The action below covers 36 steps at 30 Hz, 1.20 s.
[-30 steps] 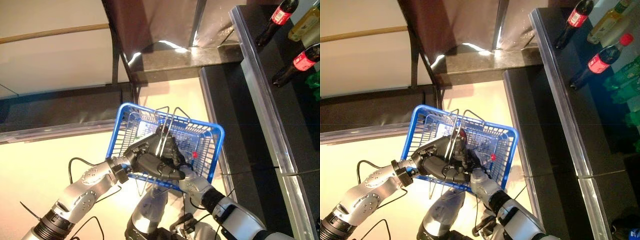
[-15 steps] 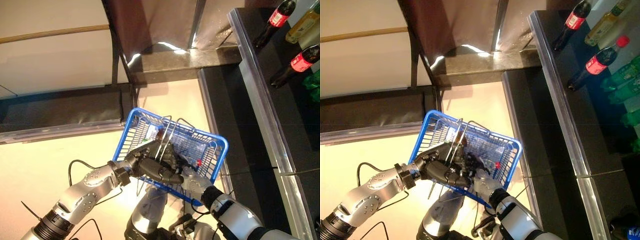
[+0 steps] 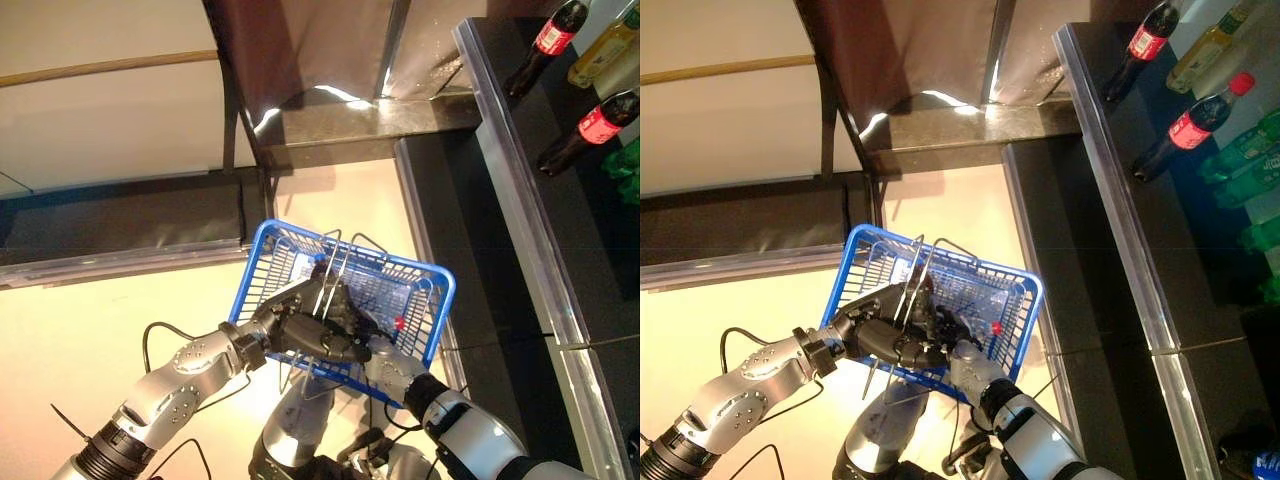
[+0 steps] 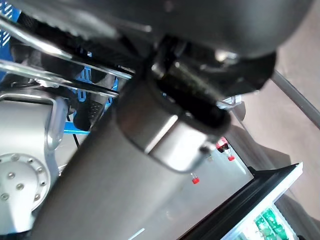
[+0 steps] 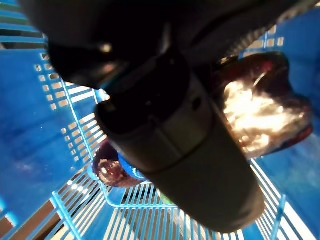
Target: Pick up the drink and place into the basket.
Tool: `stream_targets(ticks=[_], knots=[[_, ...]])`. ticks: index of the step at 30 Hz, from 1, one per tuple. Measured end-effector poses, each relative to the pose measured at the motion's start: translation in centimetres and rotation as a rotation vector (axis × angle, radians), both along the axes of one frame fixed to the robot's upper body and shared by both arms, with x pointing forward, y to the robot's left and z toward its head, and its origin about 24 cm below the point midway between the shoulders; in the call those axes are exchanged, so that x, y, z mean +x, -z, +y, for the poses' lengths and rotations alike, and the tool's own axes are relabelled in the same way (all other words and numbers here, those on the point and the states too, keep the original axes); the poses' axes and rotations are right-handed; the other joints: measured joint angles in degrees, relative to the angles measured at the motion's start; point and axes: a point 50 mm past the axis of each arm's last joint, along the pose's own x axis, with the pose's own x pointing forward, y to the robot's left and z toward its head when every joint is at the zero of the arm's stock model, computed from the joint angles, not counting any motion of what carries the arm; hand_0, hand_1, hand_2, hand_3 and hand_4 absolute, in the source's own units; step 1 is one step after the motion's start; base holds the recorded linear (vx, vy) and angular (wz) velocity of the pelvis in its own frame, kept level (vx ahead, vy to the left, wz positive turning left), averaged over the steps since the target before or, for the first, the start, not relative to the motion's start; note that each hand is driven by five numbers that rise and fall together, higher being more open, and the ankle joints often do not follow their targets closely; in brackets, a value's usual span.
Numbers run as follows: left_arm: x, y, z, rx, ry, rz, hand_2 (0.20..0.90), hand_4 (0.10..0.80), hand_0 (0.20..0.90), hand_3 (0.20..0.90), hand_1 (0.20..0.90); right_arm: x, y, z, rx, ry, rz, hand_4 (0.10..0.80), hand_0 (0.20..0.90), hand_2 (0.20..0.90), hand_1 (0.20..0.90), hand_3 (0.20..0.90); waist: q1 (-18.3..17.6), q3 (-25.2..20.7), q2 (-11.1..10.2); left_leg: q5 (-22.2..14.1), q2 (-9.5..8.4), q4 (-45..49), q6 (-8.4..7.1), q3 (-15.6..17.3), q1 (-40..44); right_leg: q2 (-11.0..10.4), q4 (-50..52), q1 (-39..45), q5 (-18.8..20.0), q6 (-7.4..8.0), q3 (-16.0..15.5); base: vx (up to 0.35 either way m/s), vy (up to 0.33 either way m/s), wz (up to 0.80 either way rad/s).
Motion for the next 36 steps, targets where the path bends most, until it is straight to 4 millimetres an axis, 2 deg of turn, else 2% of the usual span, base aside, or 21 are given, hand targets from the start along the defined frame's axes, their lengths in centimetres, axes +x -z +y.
stream_targets(ticks=[8, 11, 13, 16, 20, 22, 24, 25, 26, 28, 30, 33, 36], knots=[[0.1, -0.2, 0.2, -0.045, -0.046, -0.012, 0.300, 0.100, 0.300, 0.200, 0.300, -1.9, -1.5, -1.3, -0.046, 0.007, -0.134, 0.800, 0.900, 0.900, 0.900, 0.900, -0.45, 0.02, -0.63, -0.01, 0.40, 0.01, -0.01, 0.75, -0.24, 0.27, -0.01, -0.70, 0.16, -0.21, 0.80, 0.001, 0.003, -0.04], [0.1, -0.5, 2.1, -0.082, -0.148, -0.042, 0.300, 0.100, 0.300, 0.200, 0.300, -2.6, -3.2, -1.6, -0.038, -0.007, -0.234, 0.800, 0.900, 0.900, 0.900, 0.900, -2.44, -0.03, -2.70, -0.12, 1.08, 0.01, -0.22, 1.40, -0.58, 0.81, -0.08, -1.44, 0.53, -0.21, 1.33, 0.004, -0.008, -0.13], [0.1, -0.6, 3.0, -0.100, -0.212, -0.043, 0.300, 0.100, 0.300, 0.200, 0.300, -2.7, -4.4, -2.7, -0.063, -0.004, -0.304, 0.800, 0.900, 0.900, 0.900, 0.900, -3.50, -0.03, -3.28, -0.14, 1.46, 0.02, -0.25, 1.54, -0.86, 1.11, -0.22, -1.74, 0.77, -0.34, 1.49, 0.011, -0.012, -0.08], [0.0, 0.0, 3.1, -0.151, -0.294, -0.014, 0.300, 0.100, 0.300, 0.200, 0.300, -2.7, -5.7, -3.9, -0.109, -0.001, -0.374, 0.800, 0.900, 0.900, 0.900, 0.900, -4.76, -0.10, -3.71, -0.22, 1.90, 0.13, -0.34, 1.63, -0.86, 1.73, -1.04, -1.58, 1.33, -0.43, 1.69, 0.033, -0.036, -0.05], [0.5, 1.2, 1.0, -0.168, -0.448, 0.053, 0.300, 0.100, 0.300, 0.200, 0.300, -1.9, -7.1, -1.7, -0.099, -0.046, -0.420, 0.800, 0.900, 0.900, 0.900, 0.900, -6.17, -0.11, -5.02, -0.22, 2.99, 0.17, -0.80, 3.11, -0.02, 2.98, -2.17, -0.95, 2.34, -0.77, 3.61, 0.034, 0.031, -0.24], [0.4, 1.9, 2.8, -0.138, -0.495, 0.099, 0.300, 0.100, 0.300, 0.200, 0.300, -2.4, -8.3, -2.4, -0.065, -0.063, -0.457, 0.800, 0.900, 0.900, 0.900, 0.900, -7.19, -0.09, -5.12, -0.25, 3.42, -0.37, -0.74, 4.34, 0.88, 3.24, -2.78, -0.80, 2.85, -0.81, 4.59, -0.013, 0.113, -0.29], [-0.1, 2.4, 6.8, -0.196, -0.640, 0.158, 0.300, 0.100, 0.300, 0.200, 0.300, -3.3, -9.3, -4.8, -0.034, -0.005, -0.502, 0.800, 0.900, 0.900, 0.900, 0.900, -8.59, -0.13, -5.18, -0.32, 3.39, -1.04, -0.37, 4.59, 1.26, 3.10, -3.34, -0.55, 3.06, -0.63, 4.70, -0.027, 0.045, -0.09], [-0.3, 2.6, 7.7, -0.228, -0.682, 0.173, 0.300, 0.100, 0.300, 0.200, 0.300, -3.6, -9.4, -5.4, -0.033, 0.011, -0.510, 0.800, 0.900, 0.900, 0.900, 0.900, -8.71, -0.14, -5.20, -0.34, 3.42, -1.19, -0.33, 4.64, 1.22, 3.10, -3.42, -0.63, 3.09, -0.64, 4.73, 0.000, 0.000, 0.00], [-1.1, 3.2, 9.5, -0.304, -0.783, 0.204, 0.300, 0.100, 0.300, 0.200, 0.300, -4.2, -9.7, -6.9, -0.041, 0.061, -0.526, 0.800, 0.900, 0.900, 0.900, 0.900, -8.94, -0.15, -5.22, -0.26, 3.56, -1.73, -0.23, 4.67, 1.17, 3.26, -4.09, -0.66, 3.36, -0.62, 4.80, 0.000, 0.000, 0.00], [-2.1, 4.0, 10.0, -0.397, -0.848, 0.236, 0.300, 0.100, 0.300, 0.200, 0.300, -4.4, -9.8, -8.0, -0.057, 0.099, -0.531, 0.800, 0.900, 0.900, 0.900, 0.900, -8.98, -0.16, -5.23, -0.22, 3.80, -2.06, -0.18, 4.69, 1.22, 3.62, -5.14, -0.35, 3.76, -0.57, 5.00, 0.000, 0.000, 0.00], [-2.3, 4.4, 9.5, -0.441, -0.854, 0.255, 0.300, 0.100, 0.300, 0.200, 0.300, -4.4, -9.8, -8.2, -0.062, 0.097, -0.533, 0.800, 0.900, 0.900, 0.900, 0.900, -8.97, -0.16, -5.24, -0.21, 3.96, -2.32, -0.20, 4.66, 1.30, 3.67, -5.43, -0.18, 3.77, -0.56, 4.83, 0.000, 0.000, 0.00], [-2.6, 5.1, 8.8, -0.488, -0.865, 0.283, 0.300, 0.100, 0.300, 0.200, 0.300, -4.6, -10.1, -7.4, 0.009, 0.026, -0.541, 0.800, 0.900, 0.900, 0.900, 0.900, -9.29, -0.17, -5.24, 0.00, 4.17, -3.09, -0.39, 4.88, 2.10, 3.91, -6.70, 0.72, 4.17, -0.49, 4.89, 0.005, 0.000, -0.03], [-3.0, 5.5, 9.3, -0.523, -0.923, 0.268, 0.300, 0.100, 0.300, 0.200, 0.300, -5.2, -10.3, -6.8, 0.157, -0.044, -0.545, 0.800, 0.900, 0.900, 0.900, 0.900, -9.38, -0.17, -5.24, 0.11, 4.58, -4.10, -0.29, 5.55, 3.59, 4.38, -9.00, 2.39, 5.08, -0.27, 5.42, -0.014, 0.004, -0.14]])
